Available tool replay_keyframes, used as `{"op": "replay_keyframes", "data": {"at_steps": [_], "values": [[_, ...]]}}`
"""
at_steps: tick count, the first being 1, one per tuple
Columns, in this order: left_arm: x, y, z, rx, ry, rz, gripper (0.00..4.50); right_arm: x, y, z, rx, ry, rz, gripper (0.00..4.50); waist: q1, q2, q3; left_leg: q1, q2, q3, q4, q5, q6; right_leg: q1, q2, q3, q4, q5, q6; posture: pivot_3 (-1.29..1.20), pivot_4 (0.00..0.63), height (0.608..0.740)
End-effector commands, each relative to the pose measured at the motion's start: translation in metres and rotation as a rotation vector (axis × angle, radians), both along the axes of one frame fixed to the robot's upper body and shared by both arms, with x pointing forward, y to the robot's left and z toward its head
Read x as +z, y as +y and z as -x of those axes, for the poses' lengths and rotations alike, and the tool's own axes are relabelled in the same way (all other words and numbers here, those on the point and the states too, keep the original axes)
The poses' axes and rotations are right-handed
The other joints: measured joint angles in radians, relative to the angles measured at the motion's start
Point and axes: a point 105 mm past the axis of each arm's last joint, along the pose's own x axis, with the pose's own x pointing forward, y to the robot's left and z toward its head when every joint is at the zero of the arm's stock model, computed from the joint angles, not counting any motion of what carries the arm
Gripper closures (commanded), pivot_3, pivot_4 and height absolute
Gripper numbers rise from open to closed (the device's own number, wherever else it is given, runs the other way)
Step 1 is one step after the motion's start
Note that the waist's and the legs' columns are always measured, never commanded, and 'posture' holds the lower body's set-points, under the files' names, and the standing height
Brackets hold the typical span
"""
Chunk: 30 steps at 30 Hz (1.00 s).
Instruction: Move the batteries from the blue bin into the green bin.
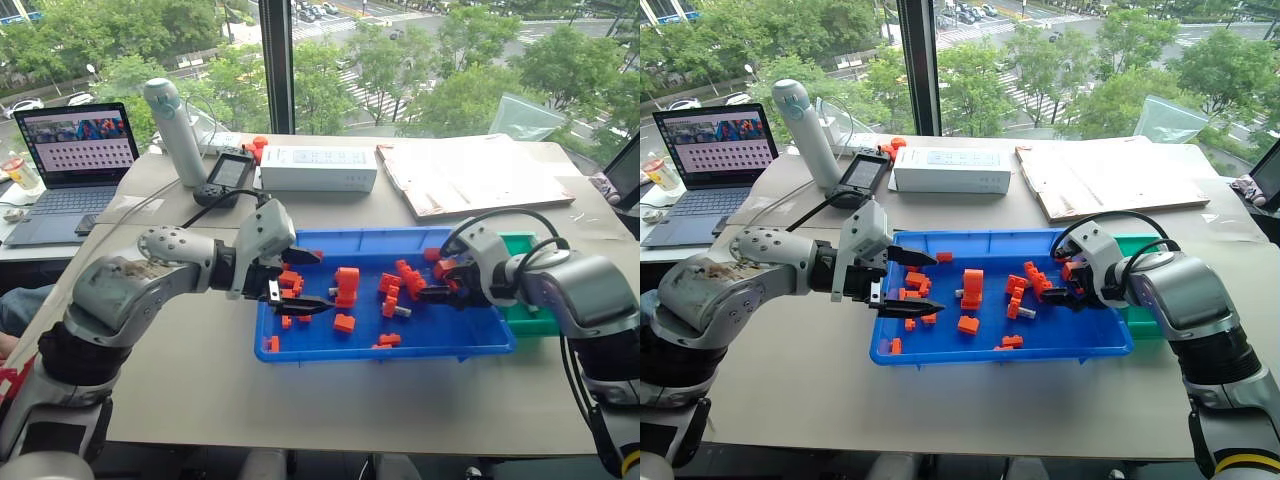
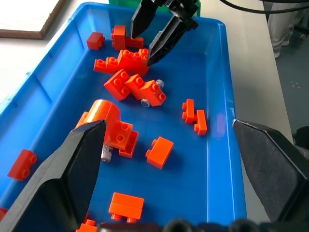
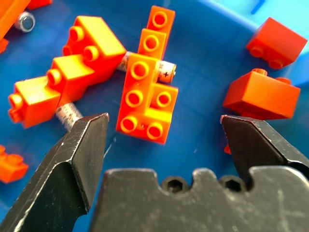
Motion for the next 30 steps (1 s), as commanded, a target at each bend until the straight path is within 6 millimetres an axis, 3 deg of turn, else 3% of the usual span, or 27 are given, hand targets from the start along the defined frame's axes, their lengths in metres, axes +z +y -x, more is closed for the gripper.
{"op": "replay_keyframes", "data": {"at_steps": [1,3,6,12,13,17,21,30], "values": [[0.007,0.001,0.006,-0.003,-0.059,-0.006,0.0,0.008,0.007,-0.014,0.024,-0.083,0.029,0.15,0.0,0.0,0.0,0.0,0.0,0.0,0.001,0.0,0.0,0.0,0.0,0.0,0.0,0.0,0.0,0.0,0.15,0.74],[0.007,0.002,0.006,0.008,-0.064,-0.005,0.0,0.006,0.011,-0.017,0.041,-0.087,0.036,0.15,-0.001,0.0,0.0,-0.001,0.0,0.0,0.003,0.0,0.0,-0.001,0.0,0.0,0.0,0.0,0.001,0.0,0.15,0.74],[0.006,0.003,0.007,0.02,-0.066,-0.005,0.0,0.003,0.013,-0.019,0.06,-0.091,0.054,0.86,0.002,0.0,0.0,-0.001,0.0,-0.001,0.005,-0.002,-0.001,-0.002,0.0,0.0,0.0,0.001,0.001,0.0,0.15,0.74],[0.004,0.005,0.008,0.044,-0.062,-0.002,0.0,0.011,0.012,-0.025,0.08,-0.132,0.076,2.92,0.001,0.0,0.0,-0.001,0.001,-0.001,0.005,-0.005,-0.007,-0.002,0.001,-0.001,0.0,0.001,0.001,0.0,0.15,0.74],[0.004,0.006,0.008,0.045,-0.061,-0.001,0.0,0.016,0.012,-0.025,0.08,-0.145,0.077,3.06,0.0,0.0,0.0,-0.001,0.001,-0.001,0.005,-0.005,-0.006,-0.002,0.0,-0.001,0.0,0.001,0.001,0.0,0.15,0.74],[0.002,0.006,0.008,0.05,-0.057,0.002,0.0,0.034,0.01,-0.022,0.097,-0.165,0.068,3.06,0.001,0.0,0.0,-0.001,0.001,-0.001,0.005,-0.003,-0.004,-0.001,0.001,0.0,0.0,0.001,0.001,0.0,0.15,0.74],[0.0,0.005,0.006,0.045,-0.054,0.007,0.0,0.051,0.0,-0.005,0.138,-0.144,0.085,3.06,0.007,0.0,0.0,-0.002,0.0,-0.001,0.005,-0.002,-0.002,-0.002,0.001,-0.001,0.0,0.001,0.001,0.0,0.15,0.74],[0.001,-0.002,0.002,0.019,-0.067,0.019,0.0,0.027,-0.012,0.039,0.297,-0.01,0.192,3.06,0.008,0.0,0.0,-0.001,0.002,0.0,0.006,-0.006,-0.007,-0.002,0.001,-0.001,-0.003,0.002,0.001,0.0,0.15,0.74]]}}
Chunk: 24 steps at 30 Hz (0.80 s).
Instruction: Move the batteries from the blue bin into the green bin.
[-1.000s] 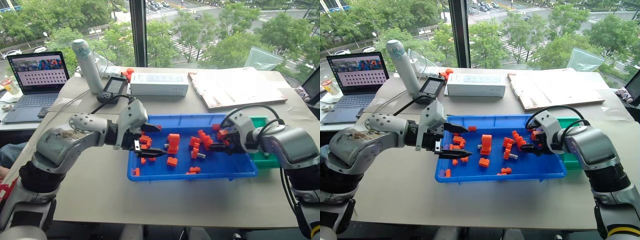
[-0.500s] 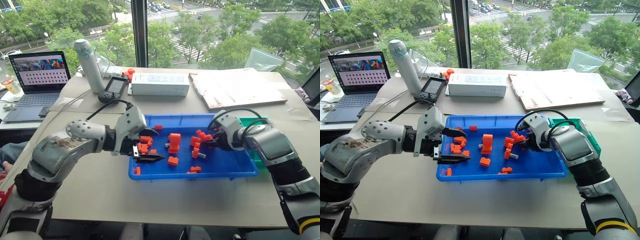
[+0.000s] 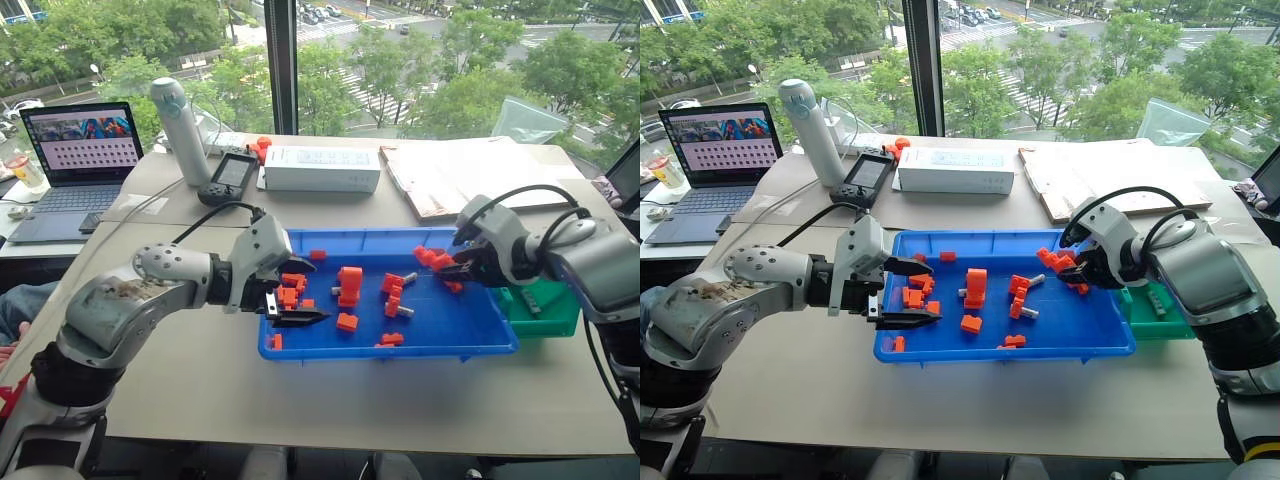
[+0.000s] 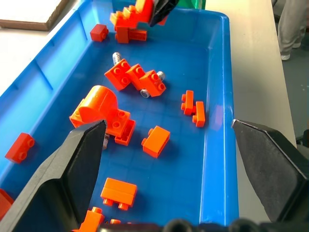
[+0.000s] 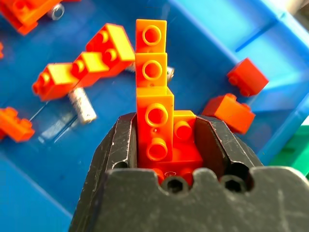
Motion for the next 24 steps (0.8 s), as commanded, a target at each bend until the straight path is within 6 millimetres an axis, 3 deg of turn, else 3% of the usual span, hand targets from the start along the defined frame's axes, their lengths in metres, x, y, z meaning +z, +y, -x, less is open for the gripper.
{"op": "replay_keyframes", "data": {"at_steps": [1,2,4,6,10,15,20,24], "values": [[0.009,-0.003,-0.003,-0.018,-0.06,0.003,0.0,-0.002,0.004,0.014,0.111,-0.008,0.041,3.06,-0.001,0.0,0.0,0.0,0.0,0.0,0.0,0.0,0.0,0.0,0.0,0.0,0.0,0.0,0.0,0.0,0.15,0.74],[0.009,-0.003,-0.003,-0.018,-0.062,0.002,0.0,-0.006,0.005,0.02,0.15,0.012,0.057,3.06,0.0,0.0,0.0,0.0,0.0,0.0,0.0,0.0,0.0,0.0,0.0,0.0,0.0,0.0,0.0,0.0,0.15,0.74],[0.009,-0.003,-0.004,-0.019,-0.065,0.0,0.0,-0.01,0.005,0.03,0.196,0.05,0.069,2.05,0.0,0.0,0.0,-0.001,0.0,0.001,0.0,0.0,0.0,0.0,0.0,0.0,0.0,0.001,0.0,0.0,0.15,0.74],[0.009,-0.003,-0.005,-0.02,-0.068,-0.002,0.0,-0.012,0.004,0.033,0.223,0.062,0.08,1.5,-0.002,0.0,0.0,0.0,0.0,0.001,0.0,0.0,0.0,0.0,0.0,0.0,0.0,0.001,0.0,0.0,0.15,0.74],[0.009,-0.002,-0.005,-0.012,-0.074,-0.005,0.0,0.009,0.01,0.014,0.246,-0.08,0.022,0.06,-0.006,0.0,0.0,0.0,0.002,0.001,0.001,0.0,0.0,0.0,0.0,0.0,0.0,0.001,0.0,0.0,0.15,0.74],[0.01,0.0,-0.005,0.001,-0.077,-0.005,0.0,0.035,0.033,-0.015,0.33,-0.336,-0.079,0.02,-0.009,-0.001,0.0,0.0,0.002,0.001,0.001,0.0,0.0,0.0,0.001,0.0,0.0,0.002,-0.001,0.0,0.15,0.74],[0.012,0.002,-0.003,0.008,-0.083,-0.004,0.0,0.019,0.029,-0.05,0.355,-0.326,0.025,0.02,-0.007,0.0,0.0,0.0,0.002,0.001,0.001,0.0,0.001,0.0,0.002,0.0,-0.001,0.003,0.0,0.0,0.15,0.74],[0.013,0.003,-0.004,0.015,-0.088,-0.008,0.0,0.012,0.032,-0.065,0.388,-0.285,0.054,0.02,-0.007,-0.001,0.0,-0.001,0.001,0.001,0.002,0.0,0.0,0.0,0.002,0.0,-0.002,0.003,0.001,0.0,0.15,0.74]]}}
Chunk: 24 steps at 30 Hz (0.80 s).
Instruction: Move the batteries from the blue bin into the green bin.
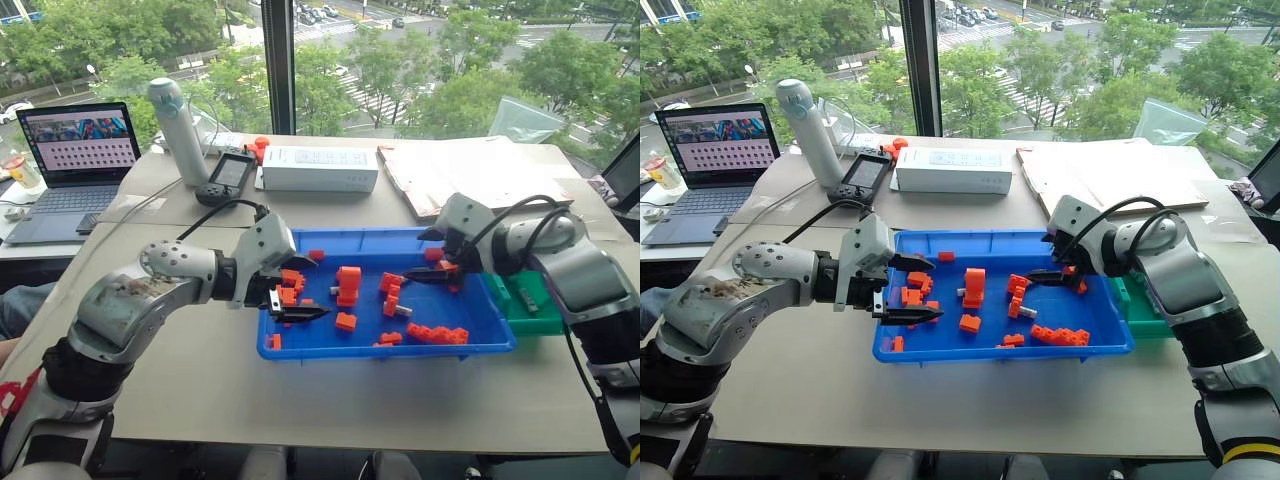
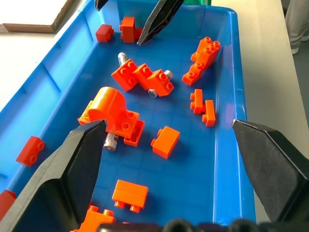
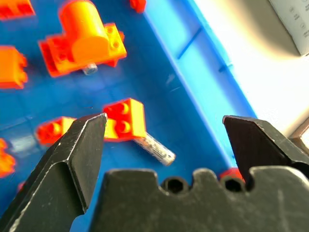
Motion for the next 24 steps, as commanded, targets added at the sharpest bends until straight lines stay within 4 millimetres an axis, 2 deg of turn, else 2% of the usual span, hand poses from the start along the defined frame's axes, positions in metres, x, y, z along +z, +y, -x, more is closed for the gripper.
{"op": "replay_keyframes", "data": {"at_steps": [1,5,6,13,16,17,20,21,24], "values": [[0.011,0.001,0.002,-0.001,-0.047,0.008,0.0,0.004,0.003,-0.014,0.051,-0.012,0.061,0.02,-0.006,0.0,0.0,0.0,0.0,0.0,0.0,0.0,0.0,0.0,0.0,0.0,0.0,0.0,0.0,0.0,0.15,0.74],[0.012,0.004,0.002,0.013,-0.05,0.007,0.0,-0.007,0.001,-0.02,0.076,0.021,0.118,0.02,-0.008,0.0,0.0,0.0,0.001,0.0,-0.001,0.002,0.001,0.0,0.001,0.0,0.002,0.0,0.0,0.0,0.15,0.74],[0.012,0.005,0.003,0.017,-0.049,0.009,0.0,-0.009,0.003,-0.022,0.079,0.028,0.109,0.02,-0.007,0.0,0.0,0.0,0.001,0.0,-0.001,0.005,0.006,0.0,0.001,0.0,0.002,0.0,0.0,0.0,0.15,0.74],[0.012,0.006,0.005,0.033,-0.048,0.01,0.0,-0.035,0.006,-0.026,0.091,0.133,0.07,0.02,-0.009,0.0,0.0,0.0,0.001,-0.001,-0.001,0.004,0.004,0.0,0.002,0.0,0.003,0.0,0.0,0.0,0.15,0.74],[0.011,0.007,0.005,0.037,-0.047,0.009,0.0,-0.041,0.004,-0.026,0.083,0.157,0.069,0.67,-0.009,0.0,0.0,0.001,0.001,-0.001,-0.001,0.002,0.0,0.0,0.002,0.0,0.002,0.001,0.0,0.0,0.15,0.74],[0.011,0.007,0.005,0.038,-0.046,0.008,0.0,-0.043,0.001,-0.026,0.078,0.167,0.079,1.14,-0.009,0.0,0.0,0.001,0.001,-0.001,-0.001,0.001,-0.002,0.0,0.003,0.0,0.003,0.001,0.0,0.0,0.15,0.74],[0.011,0.006,0.005,0.039,-0.047,0.005,0.0,-0.045,-0.009,-0.02,0.1,0.174,0.147,2.11,-0.008,0.0,0.0,0.001,0.001,-0.001,-0.001,0.001,-0.002,0.0,0.003,0.0,0.003,0.001,-0.001,0.0,0.15,0.74],[0.011,0.007,0.005,0.04,-0.048,-0.001,0.0,-0.043,-0.008,-0.019,0.115,0.169,0.148,2.36,-0.007,0.0,0.0,0.001,0.001,-0.001,-0.001,0.001,-0.002,0.0,0.003,0.0,0.003,0.001,-0.001,0.0,0.15,0.74],[0.01,0.006,0.005,0.037,-0.048,-0.006,0.0,-0.037,-0.006,-0.013,0.13,0.181,0.123,3.48,-0.008,0.0,0.0,0.001,0.001,-0.001,0.0,0.001,-0.002,0.0,0.003,0.0,0.003,0.001,-0.001,0.0,0.15,0.74]]}}
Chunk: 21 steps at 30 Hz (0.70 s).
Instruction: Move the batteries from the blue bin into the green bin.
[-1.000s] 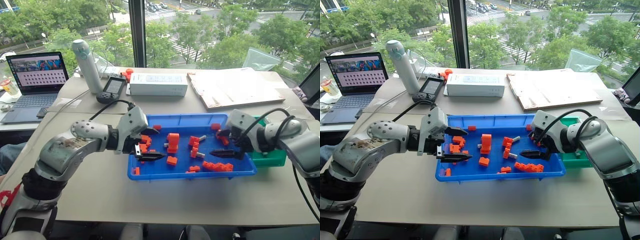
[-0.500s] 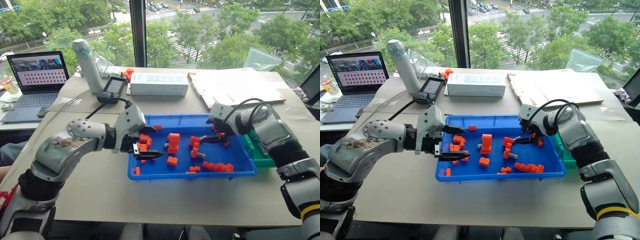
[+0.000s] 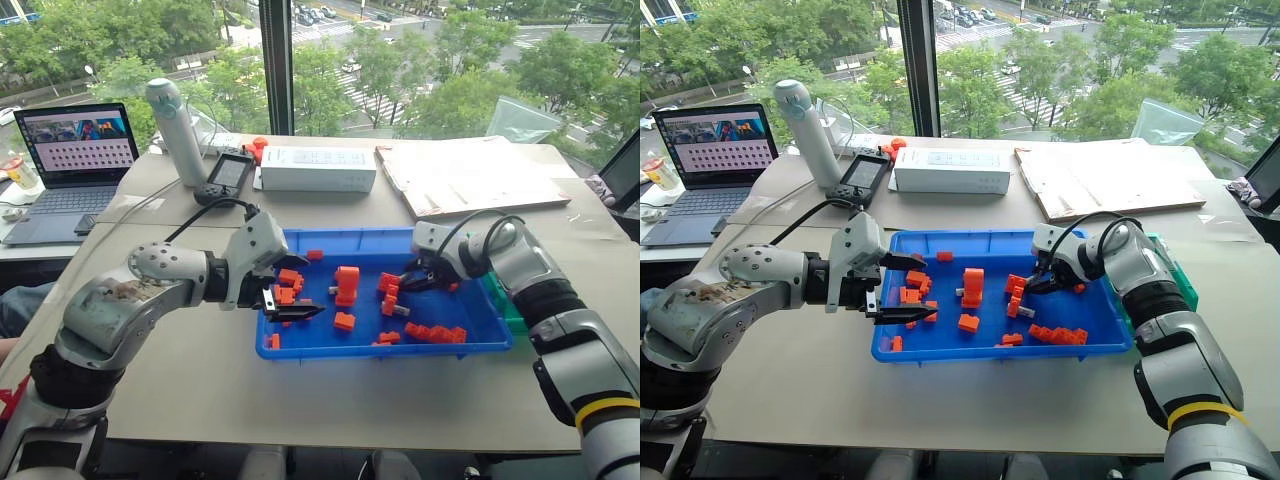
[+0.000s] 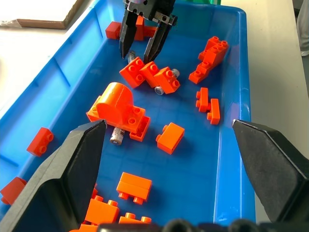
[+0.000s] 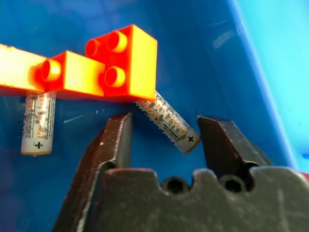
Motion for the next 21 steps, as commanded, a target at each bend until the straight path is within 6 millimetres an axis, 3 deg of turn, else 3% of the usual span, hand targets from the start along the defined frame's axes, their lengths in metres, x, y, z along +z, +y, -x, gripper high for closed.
{"op": "replay_keyframes", "data": {"at_steps": [1,3,6,9,12,16,21], "values": [[0.01,-0.002,0.003,-0.017,-0.048,-0.001,0.0,0.013,-0.001,0.007,0.025,-0.009,-0.003,3.82,-0.002,0.0,0.0,0.0,0.0,0.0,0.0,0.0,0.0,0.0,0.0,0.0,0.0,0.0,0.0,0.0,0.15,0.74],[0.01,-0.003,0.003,-0.027,-0.047,0.001,0.0,0.021,-0.002,0.009,0.024,-0.039,-0.002,4.25,-0.002,0.0,0.0,0.0,0.0,0.0,0.0,0.0,0.0,0.0,0.0,0.0,0.001,0.0,0.0,0.0,0.15,0.74],[0.011,-0.005,0.003,-0.038,-0.046,0.006,0.0,0.036,-0.001,0.012,0.028,-0.075,-0.021,4.25,-0.002,0.0,0.0,-0.001,0.0,0.0,0.0,0.0,0.0,0.0,0.0,0.0,0.001,0.0,0.0,0.0,0.15,0.74],[0.015,-0.01,0.003,-0.065,-0.04,0.034,0.0,0.076,-0.008,0.017,-0.007,-0.144,-0.081,4.25,0.001,0.0,0.0,-0.001,0.0,0.0,0.0,0.0,0.0,0.0,0.0,0.0,0.001,0.0,0.0,0.0,0.15,0.74],[0.016,-0.014,0.003,-0.081,-0.035,0.051,0.0,0.1,-0.023,0.021,-0.071,-0.191,-0.098,4.25,0.007,0.001,0.001,-0.001,0.0,0.0,0.0,0.0,0.0,0.0,0.0,0.0,0.001,0.0,0.0,0.0,0.15,0.74],[0.025,-0.024,0.004,-0.125,-0.029,0.121,0.0,0.137,-0.088,0.024,-0.301,-0.348,0.019,4.25,0.014,0.001,0.001,-0.001,0.0,0.0,0.0,0.0,-0.001,-0.001,0.0,0.0,-0.001,0.0,0.0,0.0,0.15,0.74],[0.035,-0.033,0.006,-0.171,-0.019,0.203,0.0,0.124,-0.135,0.041,-0.449,-0.295,0.147,4.25,0.01,0.0,0.001,-0.001,0.0,0.002,0.0,-0.001,0.0,0.0,-0.002,0.0,-0.002,0.0,-0.001,0.0,0.15,0.74]]}}
